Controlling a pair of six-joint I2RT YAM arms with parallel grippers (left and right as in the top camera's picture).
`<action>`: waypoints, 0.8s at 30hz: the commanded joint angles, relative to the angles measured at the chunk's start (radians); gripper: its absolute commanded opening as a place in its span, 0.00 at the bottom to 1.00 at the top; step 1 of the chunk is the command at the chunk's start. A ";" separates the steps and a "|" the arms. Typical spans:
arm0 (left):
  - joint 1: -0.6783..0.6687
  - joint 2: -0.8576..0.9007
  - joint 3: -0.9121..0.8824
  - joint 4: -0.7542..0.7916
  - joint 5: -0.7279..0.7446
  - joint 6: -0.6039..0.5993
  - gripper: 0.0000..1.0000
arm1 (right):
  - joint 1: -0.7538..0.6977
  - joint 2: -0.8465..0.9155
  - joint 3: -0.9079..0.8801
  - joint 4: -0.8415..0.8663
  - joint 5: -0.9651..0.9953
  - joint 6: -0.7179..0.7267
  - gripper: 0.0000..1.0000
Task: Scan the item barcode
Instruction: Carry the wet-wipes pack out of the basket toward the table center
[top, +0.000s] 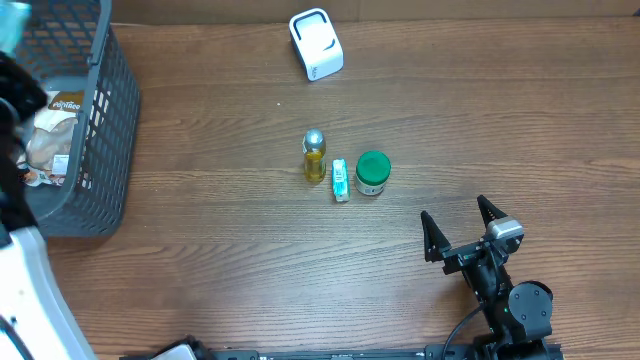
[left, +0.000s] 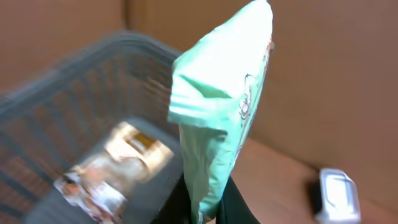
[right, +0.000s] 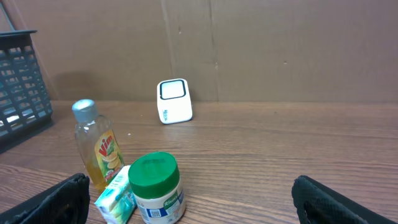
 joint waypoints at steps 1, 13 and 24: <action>-0.085 0.011 0.003 -0.081 0.023 -0.112 0.04 | 0.005 -0.008 -0.010 0.003 0.007 -0.004 1.00; -0.315 0.163 -0.021 -0.410 0.074 -0.128 0.04 | 0.005 -0.008 -0.010 0.003 0.007 -0.005 1.00; -0.464 0.319 -0.145 -0.386 0.006 -0.108 0.04 | 0.005 -0.008 -0.010 0.003 0.007 -0.005 1.00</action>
